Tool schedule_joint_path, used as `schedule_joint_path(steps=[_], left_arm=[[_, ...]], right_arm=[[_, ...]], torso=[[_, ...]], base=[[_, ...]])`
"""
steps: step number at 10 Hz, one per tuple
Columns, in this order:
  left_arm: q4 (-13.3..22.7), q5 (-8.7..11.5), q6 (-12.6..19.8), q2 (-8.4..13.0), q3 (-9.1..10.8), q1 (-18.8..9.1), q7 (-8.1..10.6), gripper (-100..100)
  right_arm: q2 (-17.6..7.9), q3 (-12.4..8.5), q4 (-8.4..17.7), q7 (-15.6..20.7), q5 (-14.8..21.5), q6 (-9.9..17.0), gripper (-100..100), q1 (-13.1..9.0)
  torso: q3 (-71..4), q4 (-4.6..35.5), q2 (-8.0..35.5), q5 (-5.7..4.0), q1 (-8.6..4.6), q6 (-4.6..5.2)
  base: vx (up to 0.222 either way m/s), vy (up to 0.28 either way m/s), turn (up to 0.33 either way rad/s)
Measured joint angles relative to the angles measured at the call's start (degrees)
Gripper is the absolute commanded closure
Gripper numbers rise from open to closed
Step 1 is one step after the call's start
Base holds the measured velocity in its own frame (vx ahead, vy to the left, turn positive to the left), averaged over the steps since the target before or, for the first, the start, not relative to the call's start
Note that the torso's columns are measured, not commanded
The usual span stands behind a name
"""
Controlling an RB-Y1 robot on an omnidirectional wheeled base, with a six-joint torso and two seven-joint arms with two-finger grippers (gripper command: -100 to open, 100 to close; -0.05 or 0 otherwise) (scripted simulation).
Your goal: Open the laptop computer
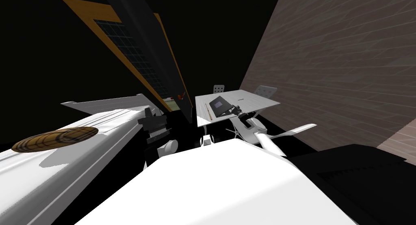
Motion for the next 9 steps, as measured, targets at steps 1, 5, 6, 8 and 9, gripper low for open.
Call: schedule_joint_path(steps=[1, 5, 6, 8, 9], left_arm=[[0.0, 0.0, 0.0, 0.0, 0.0, 0.0, 0.0, 0], [0.0, 0.0, 0.0, 0.0, -0.02, 0.0, 0.0, 0], [0.0, 0.0, 0.0, 0.0, -0.02, 0.0, 0.0, 0], [0.0, 0.0, 0.0, 0.0, -0.01, 0.0, 0.0, 0], [0.0, 0.0, 0.0, 0.0, -0.01, 0.0, 0.0, 0]], right_arm=[[1.8, 0.2, 1.2, 0.2, -0.6, -0.6, -100, -0.5], [-3.4, -0.2, 0.7, -4.1, -1.5, 0.8, -100, -0.4], [-4.5, -0.5, 1.0, -4.9, -1.8, 0.7, -100, -0.5], [-7.1, -0.4, 0.9, -7.1, -2.1, 1.5, -100, -1.0], [-8.2, -0.7, 1.1, -8.0, -2.4, 1.6, -100, -1.1]], torso=[[0.0, 0.0, -0.1, 0.03, 0.08, -0.02], [0.0, 0.1, 0.0, 0.17, 0.35, -0.12], [0.0, 0.0, 0.0, 0.1, 0.16, -0.1], [0.0, 0.0, 0.0, 0.07, 0.05, -0.07], [0.0, 0.0, 0.0, 0.07, 0.1, -0.07]], base=[[-0.008, -0.022, 0.027], [-0.021, 0.066, 0.017], [-0.017, 0.044, 0.016], [-0.016, 0.036, 0.018], [-0.011, 0.037, 0.009]])
